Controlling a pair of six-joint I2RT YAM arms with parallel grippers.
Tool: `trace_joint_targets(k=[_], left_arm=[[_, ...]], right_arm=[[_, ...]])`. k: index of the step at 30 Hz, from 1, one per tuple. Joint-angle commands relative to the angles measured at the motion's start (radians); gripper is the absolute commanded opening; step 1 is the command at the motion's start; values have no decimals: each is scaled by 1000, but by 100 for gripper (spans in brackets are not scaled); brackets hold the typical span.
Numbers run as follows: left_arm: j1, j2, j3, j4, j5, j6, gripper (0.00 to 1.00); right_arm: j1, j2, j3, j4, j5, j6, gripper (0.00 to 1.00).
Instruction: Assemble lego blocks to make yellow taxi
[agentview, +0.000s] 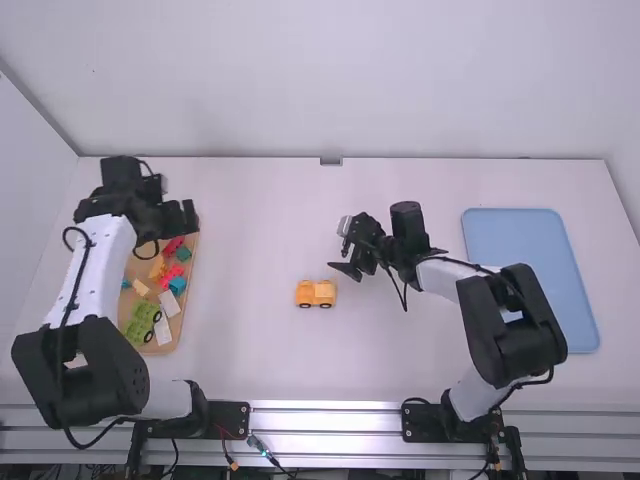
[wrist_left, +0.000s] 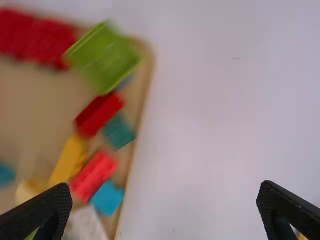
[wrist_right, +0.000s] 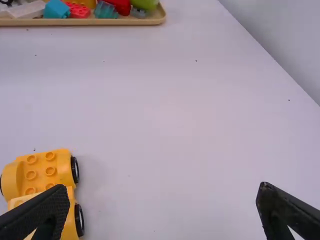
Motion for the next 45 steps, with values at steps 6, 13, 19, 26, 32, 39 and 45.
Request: trace_joint_targets(k=[6,13,19,26,32,39,45], left_arm=[[209,14,6,-132,-63,-394,99],[335,138,10,-177,24,-394,99],[343,304,89,-232,-30,-364,99],[343,388,121,-161,16,-109,99],[343,388,84,-79,37,-80,99],[343,388,84,-101,-78,-245,99],[343,388,84,-119,-121,-282,84]], right_arm=[[-5,-12,14,2,-2,11,99],[-5,-12,14,2,-2,13,99],[-5,-12,14,29,-2,82,99],[-5,-12,14,26,7,81,99],[-6,-12,14,27,28,81,99],[-5,-12,14,28,28,81,99],[-5,-12,14,28,28,81,99]])
